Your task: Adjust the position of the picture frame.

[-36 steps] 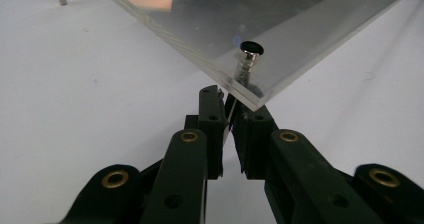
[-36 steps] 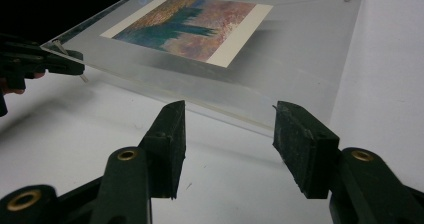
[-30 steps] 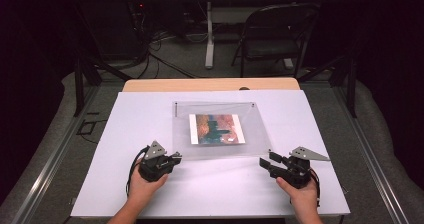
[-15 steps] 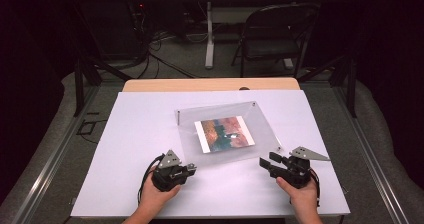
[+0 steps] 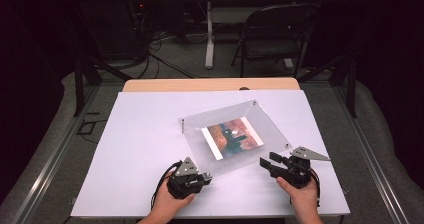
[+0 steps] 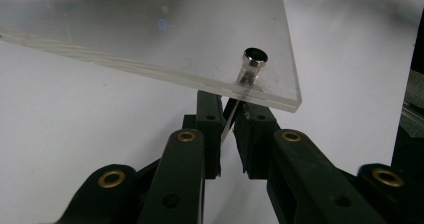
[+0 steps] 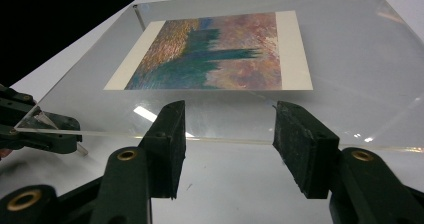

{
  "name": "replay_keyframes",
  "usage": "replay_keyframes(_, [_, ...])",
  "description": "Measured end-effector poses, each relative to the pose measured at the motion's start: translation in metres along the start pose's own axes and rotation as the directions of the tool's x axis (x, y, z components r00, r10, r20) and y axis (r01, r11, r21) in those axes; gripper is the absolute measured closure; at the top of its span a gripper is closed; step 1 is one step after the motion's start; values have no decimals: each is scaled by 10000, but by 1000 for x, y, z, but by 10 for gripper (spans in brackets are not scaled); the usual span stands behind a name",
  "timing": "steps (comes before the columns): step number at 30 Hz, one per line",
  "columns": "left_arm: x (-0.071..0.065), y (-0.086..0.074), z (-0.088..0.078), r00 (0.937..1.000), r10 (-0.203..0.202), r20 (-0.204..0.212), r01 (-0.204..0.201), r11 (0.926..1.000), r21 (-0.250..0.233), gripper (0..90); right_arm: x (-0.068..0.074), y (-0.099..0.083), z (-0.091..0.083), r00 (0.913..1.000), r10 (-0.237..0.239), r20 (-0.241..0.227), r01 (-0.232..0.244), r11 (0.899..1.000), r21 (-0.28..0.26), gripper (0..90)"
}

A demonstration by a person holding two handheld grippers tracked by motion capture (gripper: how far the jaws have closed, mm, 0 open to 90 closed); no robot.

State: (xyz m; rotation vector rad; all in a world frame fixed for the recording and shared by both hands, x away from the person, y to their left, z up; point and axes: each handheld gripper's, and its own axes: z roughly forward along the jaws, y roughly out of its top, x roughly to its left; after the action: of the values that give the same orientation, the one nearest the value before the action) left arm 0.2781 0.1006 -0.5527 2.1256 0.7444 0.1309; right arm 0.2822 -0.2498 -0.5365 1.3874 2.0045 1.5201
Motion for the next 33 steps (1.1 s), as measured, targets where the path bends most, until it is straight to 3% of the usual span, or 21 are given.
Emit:
replay_keyframes(6, [4,-2,-2,9987,-429,281,430,9991,-36,787,0,0,1,10000,28,-41,-28,10000,-4,465])
replay_keyframes(11, [7,-5,-17,9987,-451,249,455,9988,-158,706,0,0,0,10000,69,-35,-70,10000,-20,465])
replay_keyframes(14, [11,-9,-29,9968,-746,303,756,9965,-364,687,-1,0,-1,10000,65,-21,-65,10000,-50,465])
replay_keyframes(24, [28,-10,-51,9937,-914,-642,845,9911,-1033,604,1,-1,0,9999,139,-31,-139,9999,-40,465])
replay_keyframes(30, [48,-8,-56,9826,-1389,-1235,1216,9829,-1385,508,0,-1,0,9998,202,-22,-202,9998,-36,464])
replay_keyframes(33, [60,-8,-55,9730,-1764,-1490,1543,9768,-1486,433,0,-1,1,9998,220,-36,-220,9998,-25,461])
